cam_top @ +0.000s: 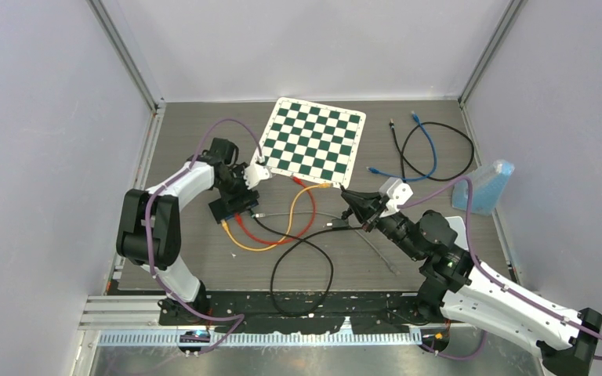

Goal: Insert the plug into the switch port
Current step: Move the switch port to the center of the board.

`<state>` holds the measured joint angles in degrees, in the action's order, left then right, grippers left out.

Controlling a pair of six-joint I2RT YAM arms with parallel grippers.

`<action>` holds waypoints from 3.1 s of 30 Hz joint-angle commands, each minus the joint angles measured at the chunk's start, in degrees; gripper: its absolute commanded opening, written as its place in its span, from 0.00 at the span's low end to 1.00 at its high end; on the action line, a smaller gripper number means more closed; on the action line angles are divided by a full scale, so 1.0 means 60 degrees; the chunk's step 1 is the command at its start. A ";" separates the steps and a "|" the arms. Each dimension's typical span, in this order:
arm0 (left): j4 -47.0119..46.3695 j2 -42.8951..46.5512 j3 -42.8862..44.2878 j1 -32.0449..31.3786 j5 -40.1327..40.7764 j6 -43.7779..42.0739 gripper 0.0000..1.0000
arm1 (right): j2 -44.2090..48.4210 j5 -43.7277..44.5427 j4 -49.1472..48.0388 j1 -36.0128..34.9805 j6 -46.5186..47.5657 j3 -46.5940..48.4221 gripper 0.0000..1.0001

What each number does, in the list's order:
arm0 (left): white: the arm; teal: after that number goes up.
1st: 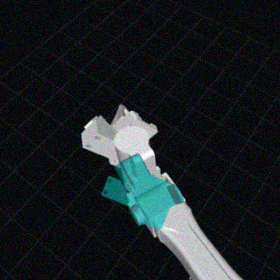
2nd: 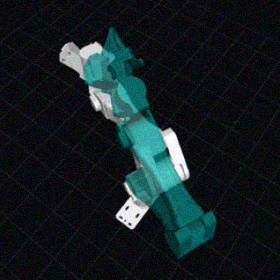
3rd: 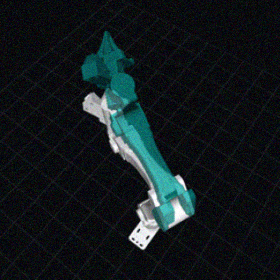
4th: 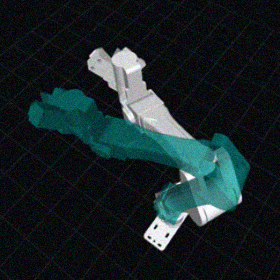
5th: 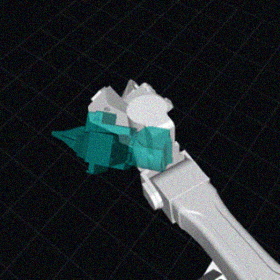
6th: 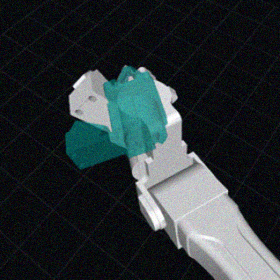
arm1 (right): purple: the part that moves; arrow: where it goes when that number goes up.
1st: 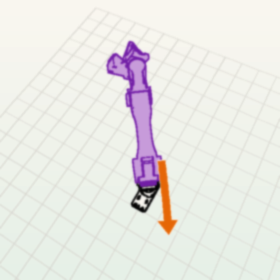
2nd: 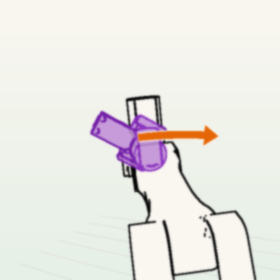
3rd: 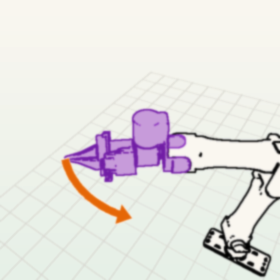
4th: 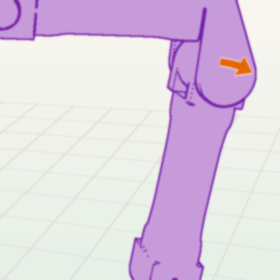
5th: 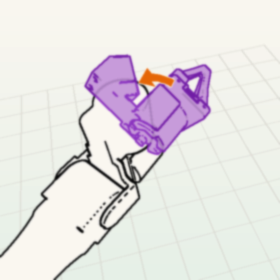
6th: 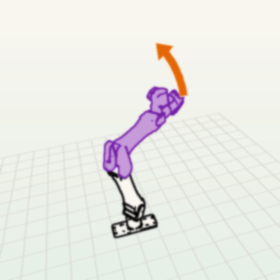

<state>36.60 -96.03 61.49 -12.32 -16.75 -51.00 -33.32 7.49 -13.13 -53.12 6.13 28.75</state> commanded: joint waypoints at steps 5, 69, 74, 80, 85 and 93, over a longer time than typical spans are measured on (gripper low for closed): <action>0.0036 0.0023 0.0659 -0.0027 -0.1012 -0.2945 0.59 | 0.0114 0.0936 0.0011 0.0021 -0.0046 0.0526 0.05; -0.1794 0.4933 0.1142 -0.1070 0.3115 0.5858 1.00 | -0.1174 0.3842 0.2643 0.0207 0.0879 0.3769 0.05; 0.0361 0.3362 0.2812 -0.0326 0.3257 0.7650 0.99 | -0.2563 0.2448 0.1512 0.0906 0.1495 0.3921 0.05; 0.2495 0.1665 0.4583 -0.0138 0.1754 0.9728 1.00 | -0.4327 0.2359 0.1860 0.1290 0.2542 0.5199 0.05; 0.2718 0.1675 0.3785 0.0106 0.3197 1.0698 1.00 | -0.5692 0.1576 0.1427 0.1390 0.4018 0.5185 0.05; 0.1368 0.2213 0.1346 0.1348 0.3067 1.2360 0.86 | -0.8924 -0.1189 0.1955 0.1356 0.5365 0.5532 0.05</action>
<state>48.71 -85.12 73.19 -6.46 0.47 17.04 -80.23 11.86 -2.02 -44.82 32.01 59.70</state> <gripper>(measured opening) 0.885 0.091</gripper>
